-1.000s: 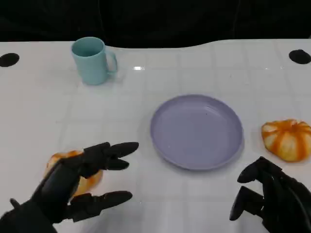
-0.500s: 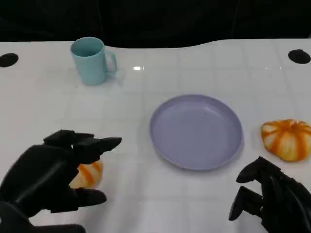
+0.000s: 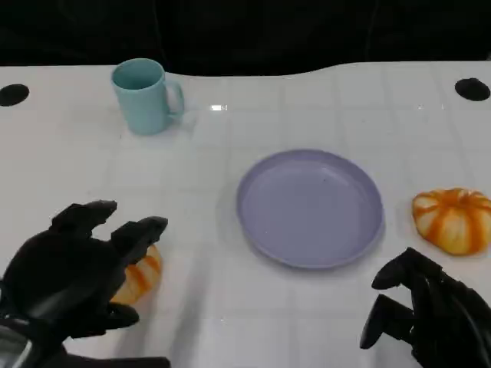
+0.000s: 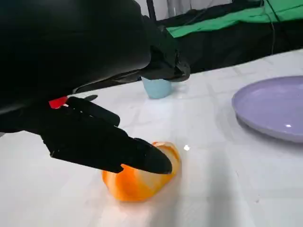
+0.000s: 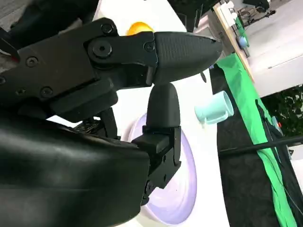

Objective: Grasp the bread from the table and place it into the plate.

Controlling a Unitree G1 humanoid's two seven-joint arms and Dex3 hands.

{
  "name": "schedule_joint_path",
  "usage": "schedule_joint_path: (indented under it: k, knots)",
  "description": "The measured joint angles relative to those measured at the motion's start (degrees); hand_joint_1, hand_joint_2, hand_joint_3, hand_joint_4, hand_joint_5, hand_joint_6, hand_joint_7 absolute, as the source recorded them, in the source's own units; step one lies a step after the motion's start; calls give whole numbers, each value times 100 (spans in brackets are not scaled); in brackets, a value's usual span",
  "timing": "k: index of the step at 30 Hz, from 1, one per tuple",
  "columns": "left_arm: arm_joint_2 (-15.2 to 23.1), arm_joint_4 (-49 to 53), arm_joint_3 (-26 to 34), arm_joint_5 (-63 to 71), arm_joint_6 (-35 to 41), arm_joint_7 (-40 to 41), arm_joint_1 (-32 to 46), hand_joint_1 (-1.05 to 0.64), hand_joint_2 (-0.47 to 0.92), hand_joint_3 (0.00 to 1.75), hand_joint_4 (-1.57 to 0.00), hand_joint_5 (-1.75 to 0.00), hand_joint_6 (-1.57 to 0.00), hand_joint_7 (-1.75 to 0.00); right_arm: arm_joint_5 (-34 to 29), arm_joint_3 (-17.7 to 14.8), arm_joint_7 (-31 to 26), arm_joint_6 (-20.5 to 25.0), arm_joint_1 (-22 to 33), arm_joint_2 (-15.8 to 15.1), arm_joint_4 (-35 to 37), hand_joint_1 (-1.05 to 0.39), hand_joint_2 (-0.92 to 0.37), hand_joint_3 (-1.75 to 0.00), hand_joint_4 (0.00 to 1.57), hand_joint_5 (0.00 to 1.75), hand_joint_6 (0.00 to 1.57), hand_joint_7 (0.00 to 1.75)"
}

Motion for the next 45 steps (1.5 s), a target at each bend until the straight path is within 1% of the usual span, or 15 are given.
schedule_joint_path:
  k: [3, 8, 17, 31, 33, 34, 37, 38, 39, 40, 41, 42, 43, 44, 45]
  knots:
    - [44, 88, -180, 275, 353, -543, -218, -44, 88, 0, -1, -12, -18, 0, 1, -1, 0, 0, -1, -3, -8, -53, -92, -47, 61, 175, 37, 171]
    - [41, 518, -442, 467, 643, -733, -576, -44, 87, 0, -2, -10, -17, 0, 3, -10, 3, -18, 4, -3, -7, -53, -92, -47, 61, 175, 36, 170]
    - [-23, 2258, -839, 190, 730, -242, -1356, -46, 87, 0, 0, -7, -13, 0, 13, -15, -5, 4, 23, 0, -70, -53, -92, -44, 59, 175, 36, 169]
    - [19, 3858, -1298, -322, 435, 184, -2244, -44, 89, 1, -3, -7, -16, -1, 17, -18, -2, 14, 48, -5, -97, -53, -92, -45, 60, 175, 36, 169]
    - [55, 4059, -1343, -465, 337, 186, -2372, -42, 91, 4, -8, -9, -23, -4, 17, -20, -2, 14, 53, -6, -98, -52, -92, -46, 60, 175, 37, 169]
    - [58, 4162, -1351, -549, 295, 187, -2422, -41, 92, 11, -11, -10, -26, -5, 16, -19, -1, 10, 54, -5, -98, -52, -92, -46, 60, 175, 37, 169]
    - [59, 4450, -1353, -801, 164, 234, -2517, -40, 92, 17, -13, -11, -30, -5, 5, -18, 0, 1, 59, -5, -97, -53, -92, -46, 60, 175, 37, 169]
    - [62, 4497, -1356, -867, 135, 256, -2527, -35, 92, 27, -23, -12, -40, -6, 5, -17, 0, 1, 58, -5, -98, -54, -92, -46, 60, 175, 37, 168]
    - [67, 4530, -1354, -934, 99, 305, -2527, -33, 92, 31, -30, -14, -46, -7, 5, -18, -1, 0, 59, -5, -98, -54, -92, -45, 60, 175, 37, 168]
    - [82, 4569, -1345, -1011, 24, 362, -2526, -30, 92, 31, -44, -20, -55, -9, 5, -18, -1, 1, 60, -5, -98, -54, -92, -45, 60, 175, 37, 168]
    - [96, 4625, -1328, -1110, -81, 492, -2521, -29, 92, 35, -57, -60, -70, -6, 5, -18, -1, 1, 60, -5, -98, -54, -92, -45, 60, 175, 37, 168]
    - [102, 4700, -1302, -1182, -206, 667, -2514, -28, 92, 37, -59, -80, -77, -5, 5, -18, -1, 1, 61, -5, -99, -54, -92, -45, 60, 175, 37, 167]
    - [102, 4773, -1281, -1233, -323, 863, -2502, -28, 92, 38, -60, -91, -80, -5, 9, -18, -1, 1, 62, -5, -99, -54, -92, -45, 60, 175, 37, 167]
    - [102, 4843, -1273, -1268, -424, 1069, -2497, -25, 92, 38, -66, -89, -90, -6, 16, -19, 0, 1, 63, -4, -99, -54, -92, -45, 60, 175, 37, 167]
    - [99, 4922, -1254, -1345, -520, 1242, -2497, -24, 92, 38, -68, -88, -94, -6, 23, -19, -1, 3, 62, -3, -100, -54, -92, -45, 60, 175, 37, 167]
